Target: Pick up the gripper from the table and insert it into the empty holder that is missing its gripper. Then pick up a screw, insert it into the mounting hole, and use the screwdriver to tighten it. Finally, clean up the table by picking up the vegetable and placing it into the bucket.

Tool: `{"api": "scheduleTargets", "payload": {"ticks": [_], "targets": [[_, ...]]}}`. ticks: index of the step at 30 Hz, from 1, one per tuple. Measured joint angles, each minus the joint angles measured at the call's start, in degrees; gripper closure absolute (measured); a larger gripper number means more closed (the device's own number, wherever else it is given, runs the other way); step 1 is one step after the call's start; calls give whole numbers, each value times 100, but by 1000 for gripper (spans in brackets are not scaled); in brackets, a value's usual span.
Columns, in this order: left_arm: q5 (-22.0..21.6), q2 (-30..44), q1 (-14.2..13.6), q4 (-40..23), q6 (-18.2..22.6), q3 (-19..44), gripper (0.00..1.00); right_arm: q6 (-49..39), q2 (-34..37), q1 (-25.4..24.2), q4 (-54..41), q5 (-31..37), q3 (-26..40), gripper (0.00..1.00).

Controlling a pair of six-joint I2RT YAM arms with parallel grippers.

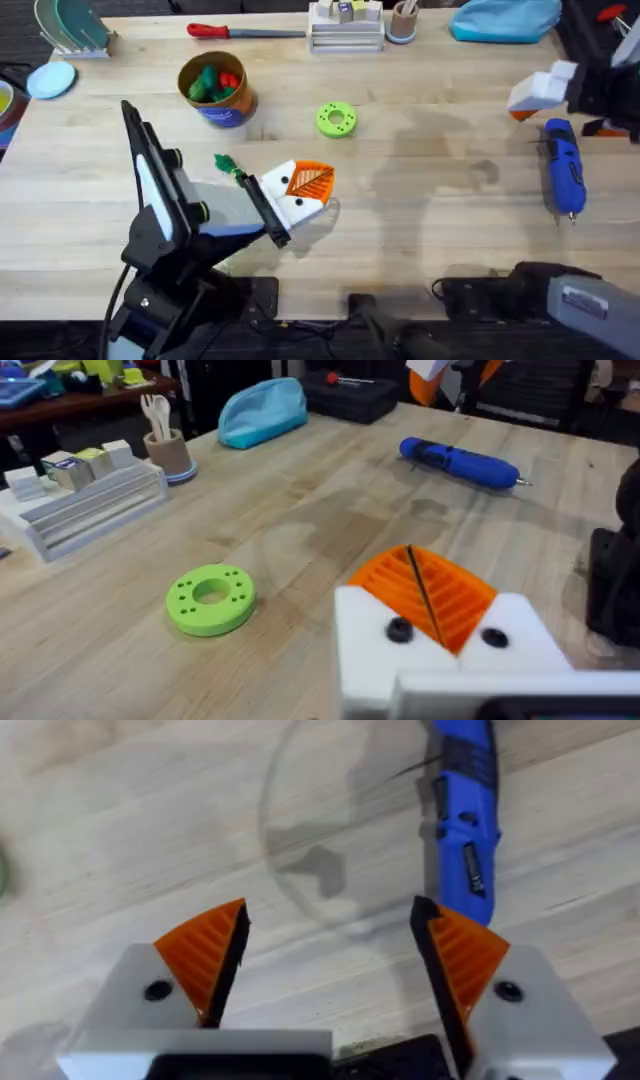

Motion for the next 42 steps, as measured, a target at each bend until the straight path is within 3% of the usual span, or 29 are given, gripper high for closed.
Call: {"api": "scheduleTargets", "payload": {"ticks": [8,17,27,30,42], "targets": [[-287,2,0,2,-22,-1,996,-358,1209,-548,219,263,983,10],[-347,0,0,4,-37,0,996,-1145,1759,-1038,15,873,1096,10],[-413,0,0,6,-37,0,996,-1982,2357,-2281,198,204,1096,17],[-480,0,0,4,-37,0,996,-2305,2558,-2419,281,-32,1096,77],[-528,0,0,4,-37,-1,996,-2931,3374,-2475,338,-277,1096,11]]}}
